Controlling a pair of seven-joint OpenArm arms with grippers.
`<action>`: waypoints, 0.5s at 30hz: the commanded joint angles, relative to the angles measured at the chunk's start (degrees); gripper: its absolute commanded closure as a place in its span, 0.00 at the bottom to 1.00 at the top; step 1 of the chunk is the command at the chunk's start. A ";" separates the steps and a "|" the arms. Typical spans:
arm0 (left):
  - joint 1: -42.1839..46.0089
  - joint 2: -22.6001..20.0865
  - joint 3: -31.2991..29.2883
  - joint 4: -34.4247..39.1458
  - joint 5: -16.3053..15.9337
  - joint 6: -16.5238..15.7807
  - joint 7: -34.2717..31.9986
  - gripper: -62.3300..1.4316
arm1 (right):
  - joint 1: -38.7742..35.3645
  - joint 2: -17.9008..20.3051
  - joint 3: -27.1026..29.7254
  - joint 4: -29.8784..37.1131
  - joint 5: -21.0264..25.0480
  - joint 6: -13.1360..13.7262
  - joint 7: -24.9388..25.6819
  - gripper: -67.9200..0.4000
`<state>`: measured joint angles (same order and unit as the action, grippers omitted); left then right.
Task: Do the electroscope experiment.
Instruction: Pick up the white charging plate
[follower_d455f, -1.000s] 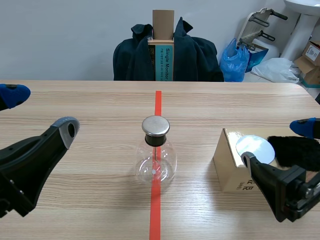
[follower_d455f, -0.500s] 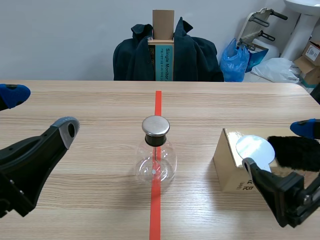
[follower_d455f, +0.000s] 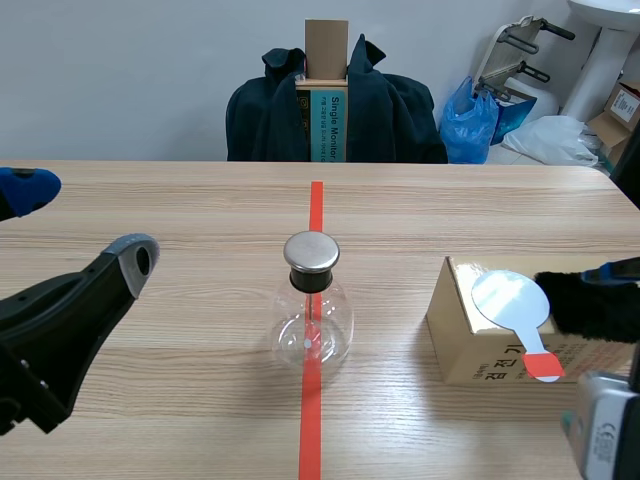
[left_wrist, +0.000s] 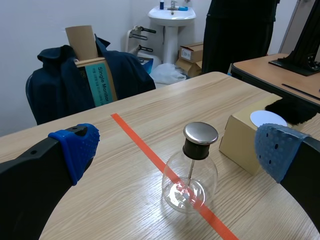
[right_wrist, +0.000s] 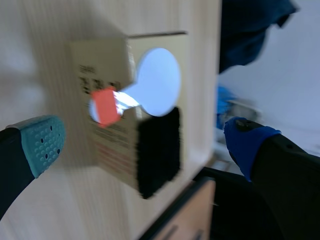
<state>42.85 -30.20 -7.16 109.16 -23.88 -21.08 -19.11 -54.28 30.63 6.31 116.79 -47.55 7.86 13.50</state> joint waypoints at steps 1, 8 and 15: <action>-0.20 -0.31 0.11 0.94 -0.33 -0.04 -0.92 0.00 | 0.61 0.44 0.79 -2.01 -1.62 -5.07 -0.20 0.00; -0.20 -0.31 0.11 0.94 -0.33 -0.04 -0.92 0.00 | 3.08 0.42 -0.98 -16.02 -15.04 -21.84 5.79 0.00; -0.20 -0.31 0.11 0.94 -0.33 -0.04 -0.92 0.00 | 11.87 0.04 -10.10 -27.32 -17.18 -34.23 2.12 0.00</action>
<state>42.85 -30.20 -7.16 109.16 -23.86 -21.06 -19.11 -44.27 30.35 -4.14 87.44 -65.14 -25.30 16.40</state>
